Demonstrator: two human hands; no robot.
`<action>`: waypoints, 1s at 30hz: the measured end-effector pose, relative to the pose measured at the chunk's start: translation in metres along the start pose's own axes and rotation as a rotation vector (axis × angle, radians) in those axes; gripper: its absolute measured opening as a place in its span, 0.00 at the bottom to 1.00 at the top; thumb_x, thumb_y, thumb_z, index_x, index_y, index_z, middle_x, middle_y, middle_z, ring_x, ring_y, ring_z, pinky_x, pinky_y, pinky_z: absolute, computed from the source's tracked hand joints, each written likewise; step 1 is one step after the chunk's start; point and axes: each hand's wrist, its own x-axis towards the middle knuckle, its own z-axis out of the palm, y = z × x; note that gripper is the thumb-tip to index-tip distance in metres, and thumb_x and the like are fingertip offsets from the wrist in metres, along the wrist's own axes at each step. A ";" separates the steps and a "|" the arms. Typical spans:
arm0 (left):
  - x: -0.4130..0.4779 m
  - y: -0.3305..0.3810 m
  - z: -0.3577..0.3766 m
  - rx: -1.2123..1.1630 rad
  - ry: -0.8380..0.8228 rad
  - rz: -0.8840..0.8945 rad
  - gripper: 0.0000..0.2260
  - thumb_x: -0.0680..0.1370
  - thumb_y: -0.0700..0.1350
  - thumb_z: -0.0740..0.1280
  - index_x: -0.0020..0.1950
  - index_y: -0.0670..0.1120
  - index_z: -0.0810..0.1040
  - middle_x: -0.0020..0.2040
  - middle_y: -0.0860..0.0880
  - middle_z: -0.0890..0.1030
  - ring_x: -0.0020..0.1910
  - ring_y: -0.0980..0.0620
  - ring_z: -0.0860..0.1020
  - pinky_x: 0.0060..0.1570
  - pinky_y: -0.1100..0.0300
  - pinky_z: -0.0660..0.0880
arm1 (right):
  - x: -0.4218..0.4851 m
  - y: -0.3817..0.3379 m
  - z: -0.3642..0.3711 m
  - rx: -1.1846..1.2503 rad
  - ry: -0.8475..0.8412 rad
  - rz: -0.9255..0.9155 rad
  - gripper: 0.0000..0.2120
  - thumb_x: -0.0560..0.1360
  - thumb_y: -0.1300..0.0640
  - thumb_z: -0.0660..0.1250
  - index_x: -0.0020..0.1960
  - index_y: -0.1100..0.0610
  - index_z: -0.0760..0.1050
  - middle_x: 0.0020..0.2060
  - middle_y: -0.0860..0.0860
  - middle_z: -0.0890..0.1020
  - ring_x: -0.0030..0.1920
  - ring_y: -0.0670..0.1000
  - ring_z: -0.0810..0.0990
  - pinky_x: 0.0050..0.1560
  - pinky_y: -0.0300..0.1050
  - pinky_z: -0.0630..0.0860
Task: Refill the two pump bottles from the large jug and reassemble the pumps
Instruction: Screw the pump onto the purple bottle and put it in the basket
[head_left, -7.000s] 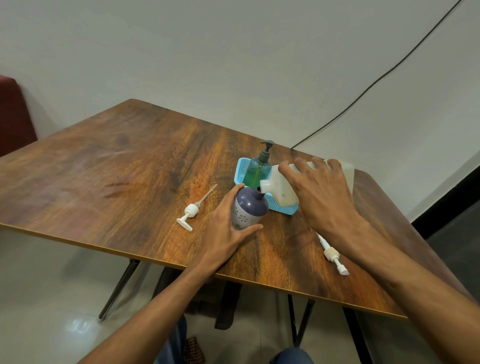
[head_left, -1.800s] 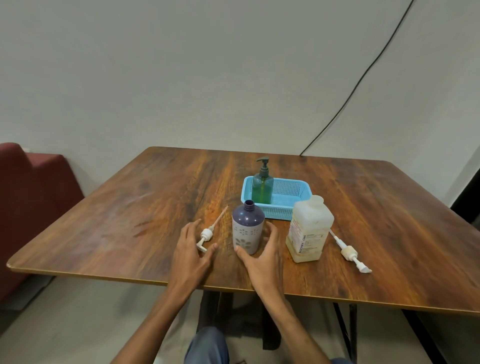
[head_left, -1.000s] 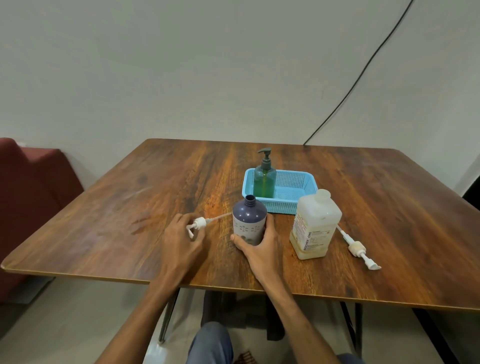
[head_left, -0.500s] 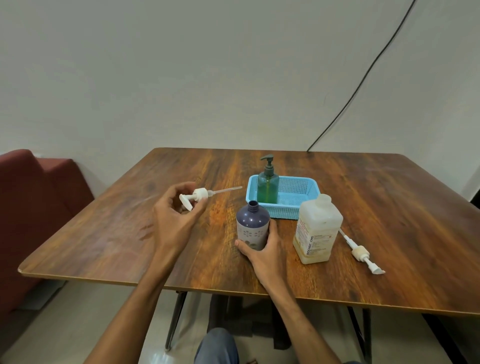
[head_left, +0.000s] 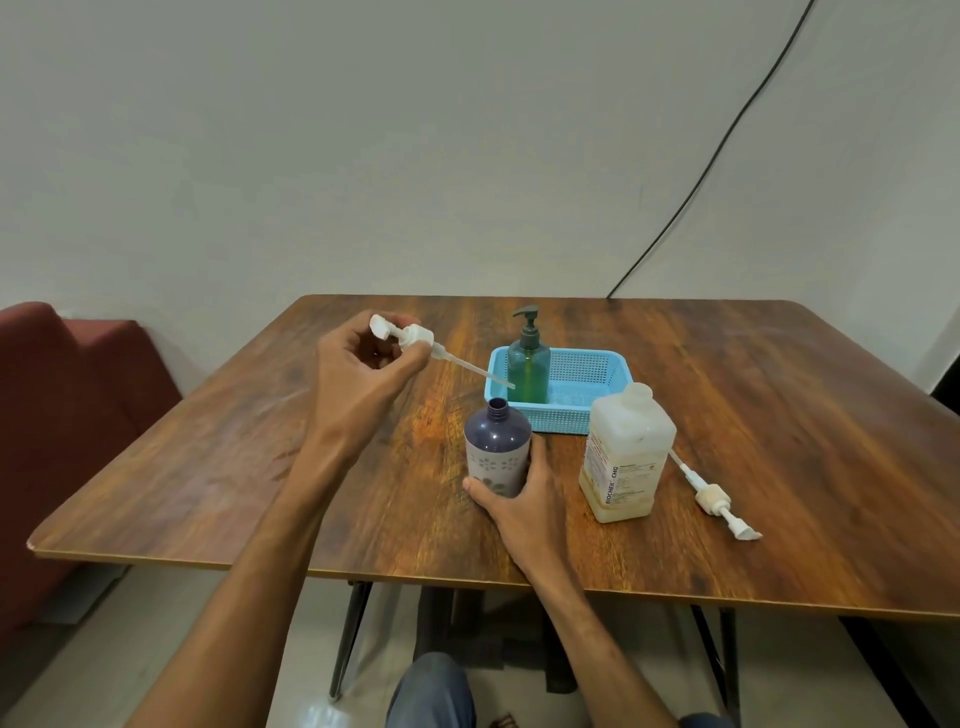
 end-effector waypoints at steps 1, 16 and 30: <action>0.001 0.003 -0.001 0.017 0.001 0.007 0.09 0.73 0.48 0.73 0.51 0.47 0.84 0.45 0.46 0.84 0.45 0.35 0.79 0.46 0.38 0.79 | 0.000 0.000 0.000 -0.002 0.000 0.000 0.39 0.66 0.47 0.80 0.69 0.35 0.63 0.58 0.29 0.72 0.59 0.33 0.73 0.54 0.30 0.70; 0.013 0.021 0.002 0.157 0.006 0.026 0.11 0.70 0.50 0.73 0.47 0.44 0.85 0.41 0.44 0.84 0.36 0.46 0.78 0.38 0.49 0.78 | -0.001 -0.001 -0.001 0.001 -0.003 -0.010 0.40 0.66 0.48 0.81 0.72 0.42 0.65 0.63 0.34 0.74 0.62 0.35 0.74 0.57 0.31 0.71; 0.018 -0.004 0.033 0.279 -0.090 -0.050 0.14 0.66 0.55 0.73 0.42 0.46 0.85 0.36 0.45 0.83 0.32 0.56 0.74 0.34 0.53 0.76 | -0.002 -0.004 -0.001 -0.004 0.006 -0.001 0.42 0.66 0.48 0.81 0.74 0.45 0.65 0.66 0.40 0.75 0.65 0.40 0.74 0.64 0.41 0.74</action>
